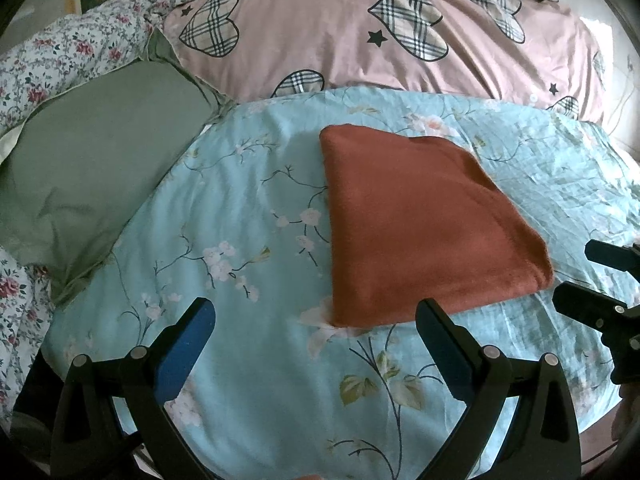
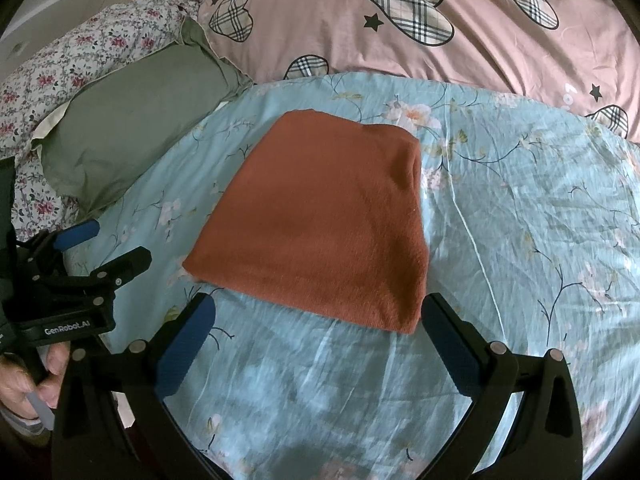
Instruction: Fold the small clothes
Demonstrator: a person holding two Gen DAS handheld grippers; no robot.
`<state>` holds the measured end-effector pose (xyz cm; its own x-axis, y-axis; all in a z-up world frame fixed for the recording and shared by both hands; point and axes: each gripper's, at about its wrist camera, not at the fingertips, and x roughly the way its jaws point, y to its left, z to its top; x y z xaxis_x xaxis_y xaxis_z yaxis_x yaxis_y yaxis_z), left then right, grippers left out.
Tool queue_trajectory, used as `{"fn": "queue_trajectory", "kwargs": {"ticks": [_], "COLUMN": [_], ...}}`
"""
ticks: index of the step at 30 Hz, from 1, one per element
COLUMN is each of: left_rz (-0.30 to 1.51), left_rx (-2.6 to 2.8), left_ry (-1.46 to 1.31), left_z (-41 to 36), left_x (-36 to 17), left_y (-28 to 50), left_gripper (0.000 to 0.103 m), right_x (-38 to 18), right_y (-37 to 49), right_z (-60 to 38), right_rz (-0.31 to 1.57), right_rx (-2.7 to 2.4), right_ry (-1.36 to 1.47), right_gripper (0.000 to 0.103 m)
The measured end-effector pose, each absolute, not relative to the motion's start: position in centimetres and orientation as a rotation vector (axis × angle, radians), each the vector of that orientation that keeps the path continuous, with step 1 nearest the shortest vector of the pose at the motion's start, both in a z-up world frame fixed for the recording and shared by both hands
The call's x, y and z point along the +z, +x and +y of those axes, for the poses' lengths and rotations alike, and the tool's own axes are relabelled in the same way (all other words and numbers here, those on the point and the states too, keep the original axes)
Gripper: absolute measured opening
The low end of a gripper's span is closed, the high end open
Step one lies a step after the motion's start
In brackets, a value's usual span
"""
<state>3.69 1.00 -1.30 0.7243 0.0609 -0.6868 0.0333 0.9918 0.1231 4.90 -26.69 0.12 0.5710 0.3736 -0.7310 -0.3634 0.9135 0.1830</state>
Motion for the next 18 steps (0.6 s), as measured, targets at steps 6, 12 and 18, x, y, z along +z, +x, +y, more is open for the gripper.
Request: {"fn": "queue_trajectory", "kwargs": {"ticks": [6,12,18], "left_rz": [0.758,0.756,0.754], "left_rx": [0.011,0.009,0.008], "left_ry": [0.135,0.133,0.135], "left_z": [0.97,0.97,0.90], "left_x": [-1.27,-1.26,-1.22], "left_y": [3.62,3.55,3.51], "left_gripper": [0.101,0.101,0.101], "right_x": [0.14,0.16,0.17], "right_y": [4.90,4.94,4.68], "right_z": [-26.74,-26.85,-26.73], "right_rz": [0.861,0.861,0.859], "right_rx": [0.433,0.436,0.435], "right_ry": [0.013,0.012,0.012], "right_gripper": [0.103,0.103,0.103]}}
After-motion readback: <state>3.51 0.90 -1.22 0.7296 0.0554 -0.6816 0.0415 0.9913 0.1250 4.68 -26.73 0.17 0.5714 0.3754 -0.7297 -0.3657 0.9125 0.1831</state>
